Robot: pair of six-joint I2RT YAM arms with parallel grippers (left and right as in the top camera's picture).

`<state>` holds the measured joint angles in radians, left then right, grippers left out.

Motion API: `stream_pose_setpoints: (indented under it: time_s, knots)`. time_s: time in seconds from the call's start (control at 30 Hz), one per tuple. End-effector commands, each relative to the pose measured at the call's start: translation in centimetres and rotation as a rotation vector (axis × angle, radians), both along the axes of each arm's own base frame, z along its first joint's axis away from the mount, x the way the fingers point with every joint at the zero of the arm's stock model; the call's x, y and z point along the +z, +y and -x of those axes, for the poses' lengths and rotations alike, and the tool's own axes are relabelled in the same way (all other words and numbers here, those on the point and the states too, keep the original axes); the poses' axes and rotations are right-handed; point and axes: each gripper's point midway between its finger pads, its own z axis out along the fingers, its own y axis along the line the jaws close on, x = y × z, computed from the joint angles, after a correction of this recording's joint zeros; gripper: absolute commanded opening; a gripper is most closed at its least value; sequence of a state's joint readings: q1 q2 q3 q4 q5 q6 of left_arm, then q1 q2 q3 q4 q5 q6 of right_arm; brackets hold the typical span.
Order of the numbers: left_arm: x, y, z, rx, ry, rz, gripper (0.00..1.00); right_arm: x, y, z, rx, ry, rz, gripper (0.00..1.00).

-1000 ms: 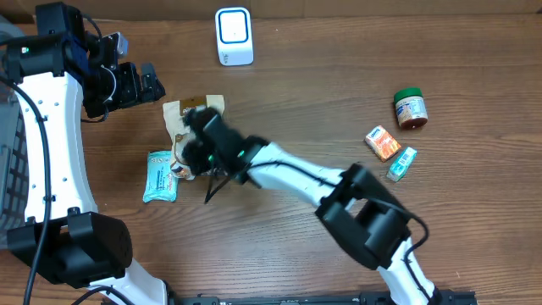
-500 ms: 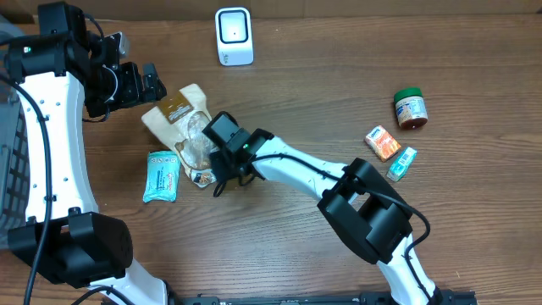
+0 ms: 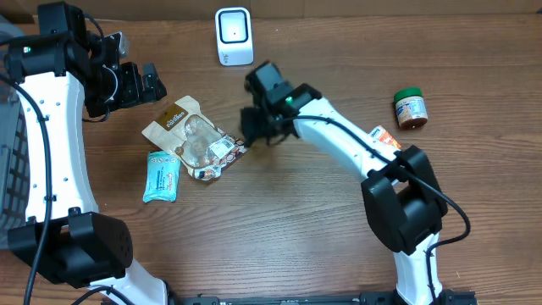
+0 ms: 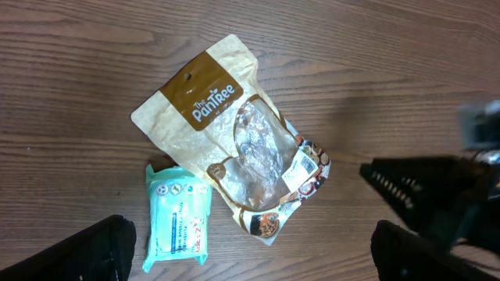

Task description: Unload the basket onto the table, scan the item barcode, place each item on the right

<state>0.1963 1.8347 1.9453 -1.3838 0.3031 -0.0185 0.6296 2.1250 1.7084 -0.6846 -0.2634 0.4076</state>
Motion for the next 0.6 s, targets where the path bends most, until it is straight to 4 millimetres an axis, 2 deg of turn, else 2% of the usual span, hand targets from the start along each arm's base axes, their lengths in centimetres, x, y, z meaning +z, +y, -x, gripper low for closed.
stream_pose_setpoints:
  time_s: [0.0,0.1,0.3,0.4,0.57]
  knots:
    - [1.0,-0.3,0.2,-0.025,-0.033,-0.011,1.0,5.1,4.5,1.1,0.106,-0.052,-0.194,0.29]
    - [1.0,-0.3,0.2,-0.025,-0.033,-0.011,1.0,5.2,7.0,1.2,0.14,-0.112,-0.229,0.31]
    - [1.0,-0.3,0.2,-0.025,-0.033,-0.011,1.0,1.4,10.9,3.1,0.163,-0.087,-0.227,0.35]
    - [1.0,-0.3,0.2,-0.025,-0.033,-0.011,0.99,-0.6,11.7,4.2,0.184,-0.058,-0.205,0.38]
    - [1.0,-0.3,0.2,-0.025,-0.032,-0.011,1.0,-3.1,11.6,5.4,0.184,0.003,-0.162,0.47]
